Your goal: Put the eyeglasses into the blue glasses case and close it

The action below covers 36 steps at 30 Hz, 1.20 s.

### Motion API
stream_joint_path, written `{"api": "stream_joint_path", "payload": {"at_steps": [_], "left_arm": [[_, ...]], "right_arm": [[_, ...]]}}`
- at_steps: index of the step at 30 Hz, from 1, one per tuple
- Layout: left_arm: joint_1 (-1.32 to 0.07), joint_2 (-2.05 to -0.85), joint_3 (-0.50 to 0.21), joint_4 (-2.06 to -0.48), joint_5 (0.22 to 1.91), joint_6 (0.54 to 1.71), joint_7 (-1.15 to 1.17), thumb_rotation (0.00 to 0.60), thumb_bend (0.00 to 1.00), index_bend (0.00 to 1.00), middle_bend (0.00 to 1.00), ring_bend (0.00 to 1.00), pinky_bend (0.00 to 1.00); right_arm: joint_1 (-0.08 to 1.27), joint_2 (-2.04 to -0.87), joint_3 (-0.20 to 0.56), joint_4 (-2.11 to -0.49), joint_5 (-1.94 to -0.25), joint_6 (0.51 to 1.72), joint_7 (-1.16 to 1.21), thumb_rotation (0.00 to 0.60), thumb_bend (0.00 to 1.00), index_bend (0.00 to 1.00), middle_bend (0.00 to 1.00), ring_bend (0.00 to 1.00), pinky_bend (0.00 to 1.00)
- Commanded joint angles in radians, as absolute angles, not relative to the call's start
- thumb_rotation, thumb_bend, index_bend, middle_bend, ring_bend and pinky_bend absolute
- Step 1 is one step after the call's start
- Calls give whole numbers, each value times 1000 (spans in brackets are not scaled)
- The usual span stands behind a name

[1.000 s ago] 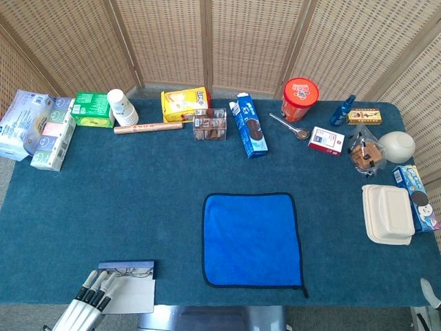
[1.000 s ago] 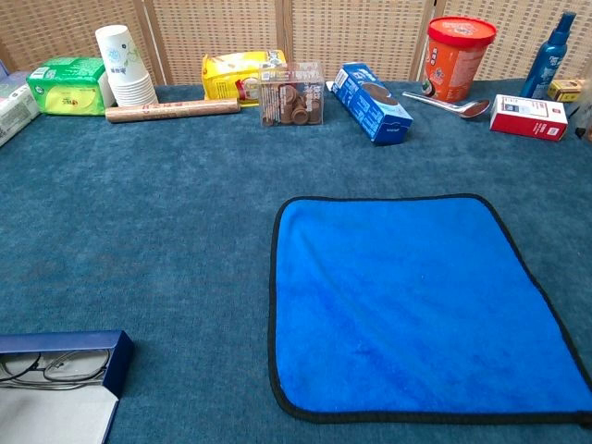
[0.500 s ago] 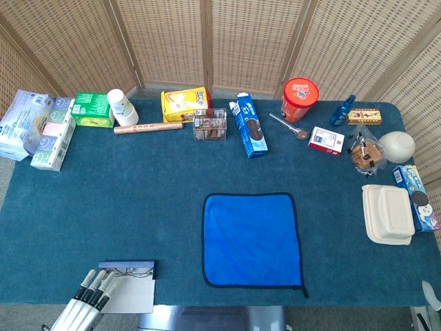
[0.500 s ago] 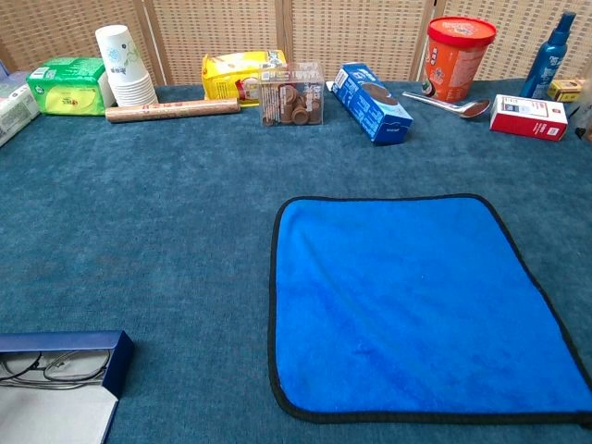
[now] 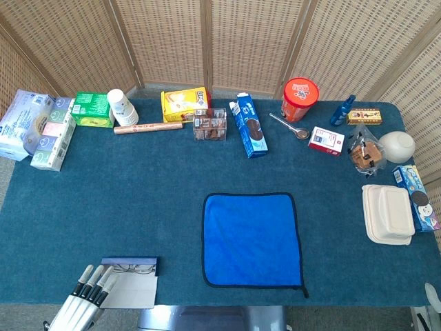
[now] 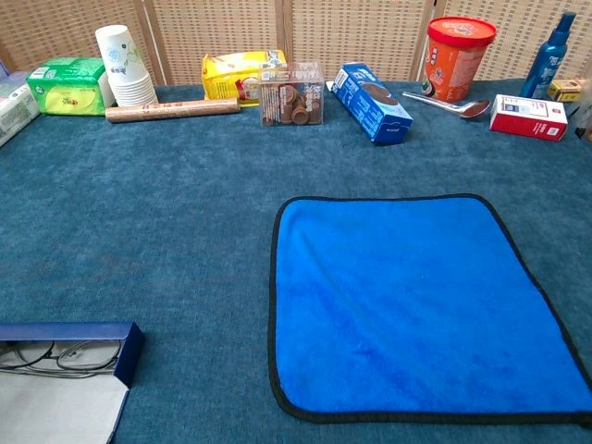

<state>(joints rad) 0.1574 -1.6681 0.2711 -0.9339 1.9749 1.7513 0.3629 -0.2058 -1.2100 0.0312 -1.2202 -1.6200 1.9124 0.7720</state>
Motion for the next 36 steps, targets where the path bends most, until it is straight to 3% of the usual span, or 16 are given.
{"api": "stream_joint_path", "payload": {"at_steps": [1, 6, 24, 36], "left_arm": [[145, -1657, 258, -972, 1971, 1752, 365, 543, 232, 15, 19, 0, 28], [132, -1635, 245, -1056, 1941, 1720, 342, 542, 231, 71, 30, 0, 36], [106, -1591, 230, -1262, 1838, 1573, 316, 539, 238, 424, 100, 0, 44], [94, -1593, 211, -1284, 1823, 1556, 318, 543, 250, 588, 147, 0, 74]], "right_arm": [[-208, -1211, 32, -1217, -1619, 1913, 775, 338, 329, 6, 126, 0, 69], [-211, -1215, 32, -1211, -1617, 1911, 778, 339, 328, 7, 125, 0, 70], [-219, -1205, 35, -1224, -1617, 1913, 769, 340, 328, 4, 125, 0, 81], [-221, -1204, 38, -1226, -1612, 1908, 776, 341, 326, 2, 125, 0, 92]]}}
